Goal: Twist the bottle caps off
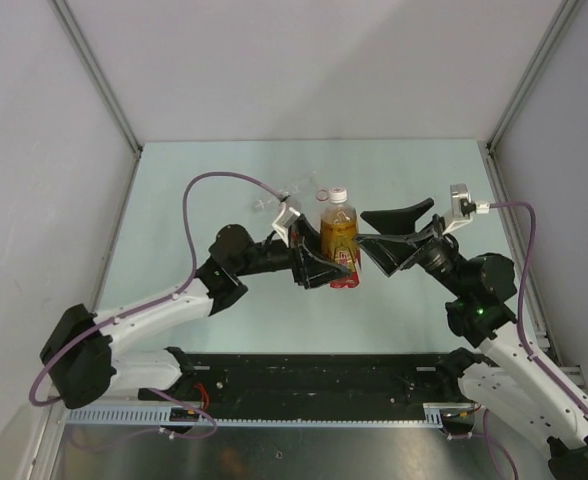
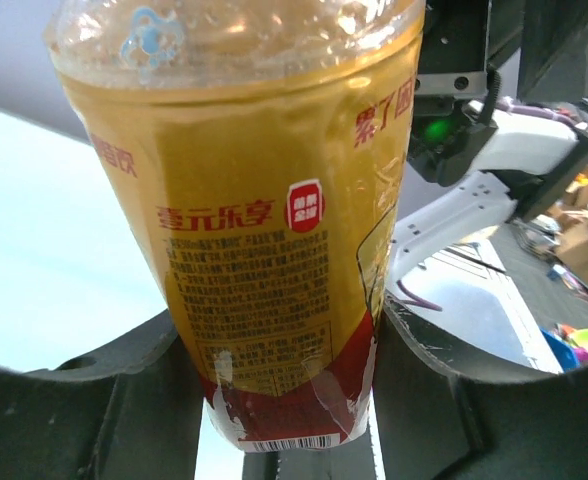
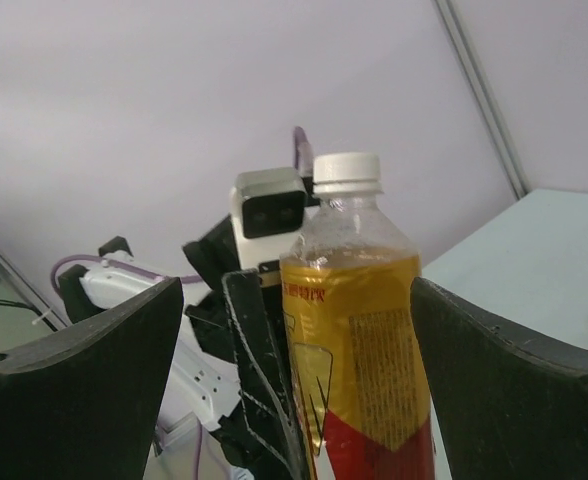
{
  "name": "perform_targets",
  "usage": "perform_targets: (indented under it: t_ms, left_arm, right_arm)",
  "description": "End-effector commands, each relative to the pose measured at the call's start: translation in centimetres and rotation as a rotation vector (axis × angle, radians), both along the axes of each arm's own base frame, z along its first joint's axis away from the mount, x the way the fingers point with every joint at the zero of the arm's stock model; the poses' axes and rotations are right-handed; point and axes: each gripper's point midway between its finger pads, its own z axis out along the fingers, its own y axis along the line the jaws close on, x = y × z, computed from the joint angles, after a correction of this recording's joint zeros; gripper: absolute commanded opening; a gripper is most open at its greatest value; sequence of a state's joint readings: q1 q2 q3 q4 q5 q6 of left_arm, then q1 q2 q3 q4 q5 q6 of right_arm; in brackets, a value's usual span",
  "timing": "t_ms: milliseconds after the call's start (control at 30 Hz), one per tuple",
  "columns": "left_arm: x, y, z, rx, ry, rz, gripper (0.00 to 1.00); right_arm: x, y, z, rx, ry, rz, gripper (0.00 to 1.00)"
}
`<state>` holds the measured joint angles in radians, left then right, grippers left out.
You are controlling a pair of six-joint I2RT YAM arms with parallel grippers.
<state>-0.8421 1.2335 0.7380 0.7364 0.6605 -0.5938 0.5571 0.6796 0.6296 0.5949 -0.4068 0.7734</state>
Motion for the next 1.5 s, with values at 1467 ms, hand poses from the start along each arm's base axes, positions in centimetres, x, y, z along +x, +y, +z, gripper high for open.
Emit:
perform_targets:
  t_ms: [1467]
  left_arm:
    - [1.6,10.8,-13.5,0.806,-0.065,0.625,0.3]
  right_arm:
    - [6.2,8.2,-8.9,-0.392,0.381,-0.106,0.76]
